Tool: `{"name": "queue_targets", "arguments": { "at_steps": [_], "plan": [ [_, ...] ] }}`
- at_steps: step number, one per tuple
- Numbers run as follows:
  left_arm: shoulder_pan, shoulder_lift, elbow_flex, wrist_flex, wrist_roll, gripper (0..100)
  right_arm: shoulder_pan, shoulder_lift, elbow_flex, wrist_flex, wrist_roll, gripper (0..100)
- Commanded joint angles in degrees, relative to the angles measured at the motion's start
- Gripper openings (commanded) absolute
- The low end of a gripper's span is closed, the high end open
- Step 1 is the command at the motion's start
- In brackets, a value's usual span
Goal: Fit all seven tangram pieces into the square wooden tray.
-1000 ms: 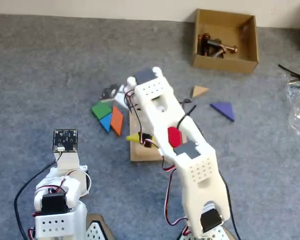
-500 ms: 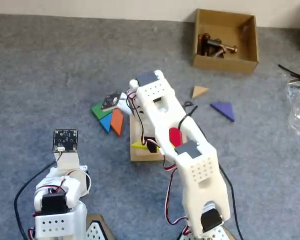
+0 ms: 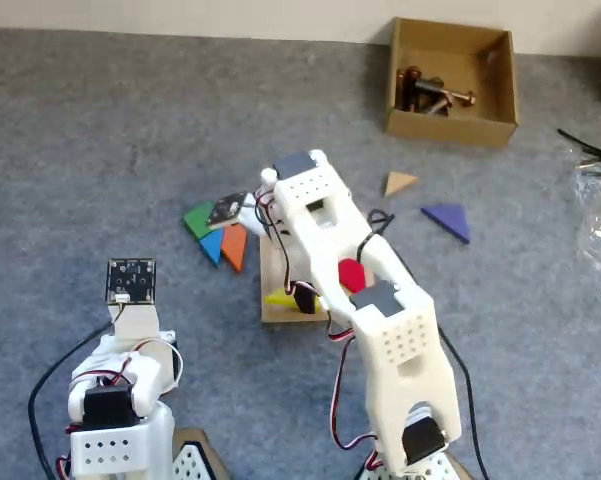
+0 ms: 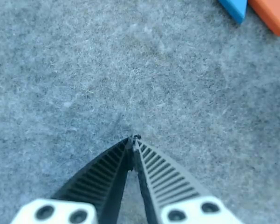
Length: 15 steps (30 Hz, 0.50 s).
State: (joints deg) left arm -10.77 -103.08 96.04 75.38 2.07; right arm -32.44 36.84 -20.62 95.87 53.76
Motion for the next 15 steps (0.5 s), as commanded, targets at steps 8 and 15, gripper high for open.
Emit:
{"name": "queue_targets", "arguments": {
  "at_steps": [8,15],
  "plan": [
    [-0.5,0.4,1.2,0.4,0.1,0,1.9,-4.7,0.1,-3.6,-0.8,0.7],
    [-0.5,0.4,1.2,0.4,0.1,0,3.8,-4.7,0.2,-3.1,-0.7,0.7]
  ]
}}
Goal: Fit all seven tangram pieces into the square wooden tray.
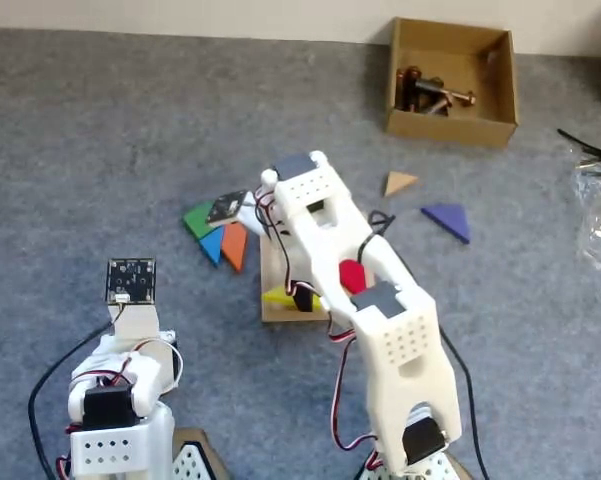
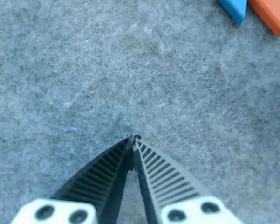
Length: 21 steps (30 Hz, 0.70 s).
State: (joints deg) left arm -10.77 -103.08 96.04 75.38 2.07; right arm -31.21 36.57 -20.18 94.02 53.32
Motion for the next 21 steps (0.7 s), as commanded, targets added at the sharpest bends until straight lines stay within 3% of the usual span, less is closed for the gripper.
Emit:
{"name": "queue_targets", "arguments": {
  "at_steps": [1,21],
  "plan": [
    [-0.5,0.4,1.2,0.4,0.1,0,2.8,-4.4,-0.2,-1.3,0.1,0.7],
    [-0.5,0.4,1.2,0.4,0.1,0,2.9,-4.5,5.8,-1.5,6.7,3.5]
  ]
}}
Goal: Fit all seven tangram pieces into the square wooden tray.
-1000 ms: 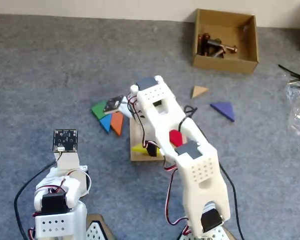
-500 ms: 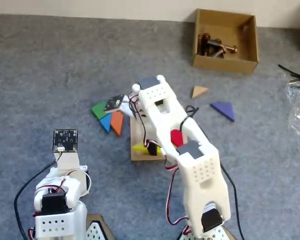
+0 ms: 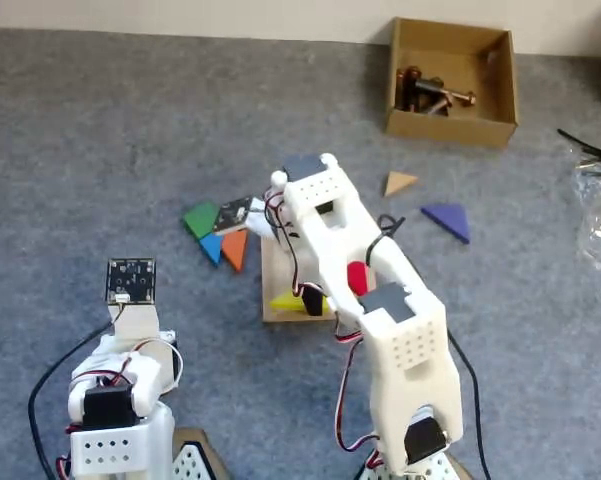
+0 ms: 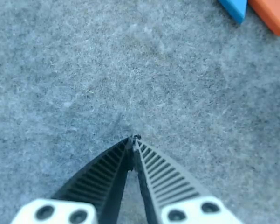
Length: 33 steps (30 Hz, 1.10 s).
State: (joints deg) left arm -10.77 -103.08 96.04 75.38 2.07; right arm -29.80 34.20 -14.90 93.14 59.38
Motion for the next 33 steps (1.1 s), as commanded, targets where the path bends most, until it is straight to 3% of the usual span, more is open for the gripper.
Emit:
{"name": "queue_targets", "arguments": {
  "at_steps": [1,11,16,33],
  "plan": [
    [-0.5,0.4,1.2,0.4,0.1,0,1.5,-2.2,0.5,-0.7,0.5,5.3],
    [-0.5,0.4,1.2,0.4,0.1,0,1.4,-2.2,0.0,-0.8,0.6,8.0],
    [-0.5,0.4,1.2,0.4,0.1,0,1.4,-2.2,0.0,-0.8,0.6,15.2],
    [-0.5,0.4,1.2,0.4,0.1,0,1.2,-2.2,-0.1,-1.8,0.7,16.1]
  ]
}}
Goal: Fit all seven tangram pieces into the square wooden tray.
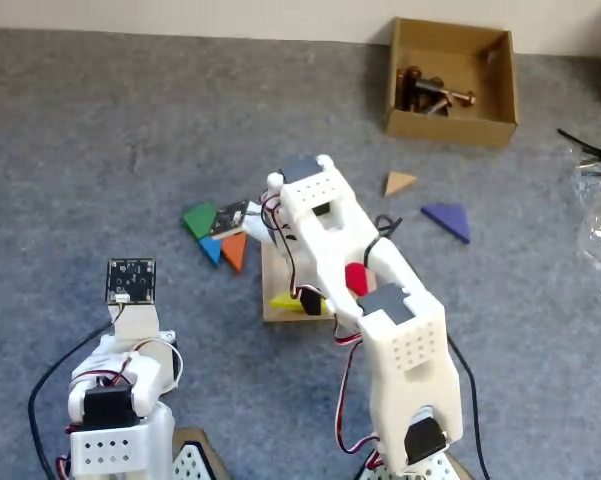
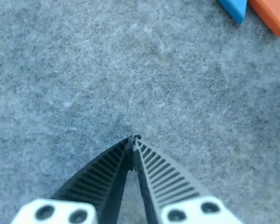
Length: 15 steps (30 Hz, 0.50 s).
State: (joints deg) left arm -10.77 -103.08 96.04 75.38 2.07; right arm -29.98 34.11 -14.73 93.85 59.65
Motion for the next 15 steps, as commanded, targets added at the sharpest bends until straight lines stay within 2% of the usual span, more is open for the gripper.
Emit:
{"name": "queue_targets", "arguments": {
  "at_steps": [1,15],
  "plan": [
    [-0.5,0.4,1.2,0.4,0.1,0,1.4,-2.2,-0.3,-2.5,0.5,16.1],
    [-0.5,0.4,1.2,0.4,0.1,0,1.1,-2.2,-5.0,-2.6,0.4,20.6]
  ]
}}
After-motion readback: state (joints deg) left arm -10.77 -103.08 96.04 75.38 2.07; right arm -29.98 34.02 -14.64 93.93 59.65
